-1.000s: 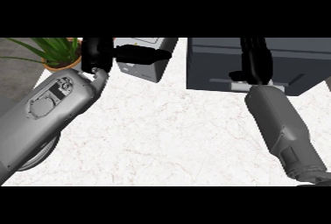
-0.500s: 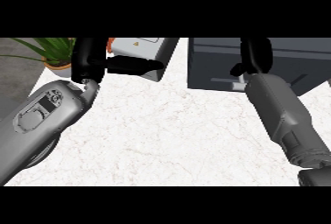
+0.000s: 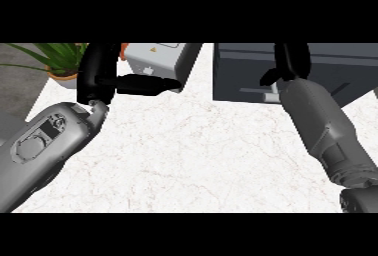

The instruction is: Pick up the can, place it into the drawer and close the drawer

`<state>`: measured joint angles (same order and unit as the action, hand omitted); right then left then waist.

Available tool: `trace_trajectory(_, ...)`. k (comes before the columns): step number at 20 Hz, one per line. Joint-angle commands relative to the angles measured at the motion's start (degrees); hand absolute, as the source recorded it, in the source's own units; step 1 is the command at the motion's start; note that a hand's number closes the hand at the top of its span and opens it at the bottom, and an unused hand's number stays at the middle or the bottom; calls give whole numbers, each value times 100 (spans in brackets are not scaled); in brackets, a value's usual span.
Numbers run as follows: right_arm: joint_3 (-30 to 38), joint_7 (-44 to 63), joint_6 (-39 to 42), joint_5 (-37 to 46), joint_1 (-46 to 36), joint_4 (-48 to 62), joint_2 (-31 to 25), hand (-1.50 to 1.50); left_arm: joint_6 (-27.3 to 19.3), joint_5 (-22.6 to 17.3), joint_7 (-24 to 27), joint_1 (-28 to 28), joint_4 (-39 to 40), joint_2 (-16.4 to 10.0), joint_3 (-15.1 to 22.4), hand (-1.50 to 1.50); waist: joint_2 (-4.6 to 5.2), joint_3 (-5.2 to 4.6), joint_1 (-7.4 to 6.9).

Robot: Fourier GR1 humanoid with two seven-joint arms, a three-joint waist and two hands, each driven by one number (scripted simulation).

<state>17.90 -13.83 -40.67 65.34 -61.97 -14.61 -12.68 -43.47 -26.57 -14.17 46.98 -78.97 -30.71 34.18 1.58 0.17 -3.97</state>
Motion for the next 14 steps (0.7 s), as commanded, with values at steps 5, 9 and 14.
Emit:
trace_trajectory(5, 1040, -720, 498, -1335, -615, -289, 549, -150, 173, -43, 226, -457, -150, -136, -149, -150, -34, 1, -122)
trace_trajectory(9, 1588, -1261, 766, -2038, -533, -454, 713, -150, 166, -42, 159, -587, -234, -209, -215, -150, -80, 4, 13)
trace_trajectory(14, 1971, -1298, 1357, -2534, -798, -377, 637, -150, 118, 113, 425, -911, -312, -217, -287, -150, -77, -11, 80)
